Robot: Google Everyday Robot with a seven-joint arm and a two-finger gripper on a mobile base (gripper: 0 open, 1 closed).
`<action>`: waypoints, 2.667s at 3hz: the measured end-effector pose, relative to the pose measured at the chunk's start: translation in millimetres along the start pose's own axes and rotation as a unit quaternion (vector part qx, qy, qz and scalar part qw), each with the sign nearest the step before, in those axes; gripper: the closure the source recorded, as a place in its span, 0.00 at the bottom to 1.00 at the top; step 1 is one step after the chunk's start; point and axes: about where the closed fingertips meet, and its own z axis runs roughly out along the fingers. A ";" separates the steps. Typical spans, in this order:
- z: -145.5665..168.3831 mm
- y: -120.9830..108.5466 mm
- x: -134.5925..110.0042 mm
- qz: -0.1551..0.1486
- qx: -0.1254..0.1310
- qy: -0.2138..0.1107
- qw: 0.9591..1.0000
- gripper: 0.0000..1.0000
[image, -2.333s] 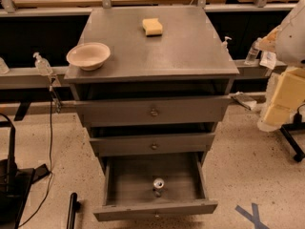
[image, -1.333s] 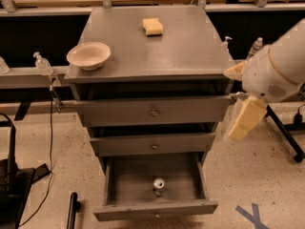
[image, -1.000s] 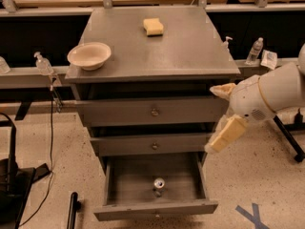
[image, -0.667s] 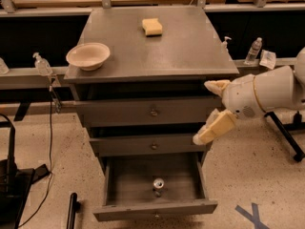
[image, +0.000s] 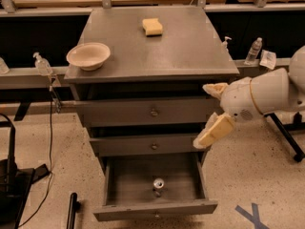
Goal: Pick redbull can from bottom drawer and place on counter
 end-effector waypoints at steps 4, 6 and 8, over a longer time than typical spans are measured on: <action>124.1 -14.3 114.8 -0.063 0.003 -0.110 0.992 0.00; 179.1 -5.1 157.5 -0.094 -0.012 -0.120 0.988 0.00; 270.6 13.9 219.8 -0.112 -0.065 -0.126 0.984 0.00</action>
Offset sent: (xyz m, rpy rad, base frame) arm 0.0495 -0.0118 -0.2227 0.2359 -0.2122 0.0771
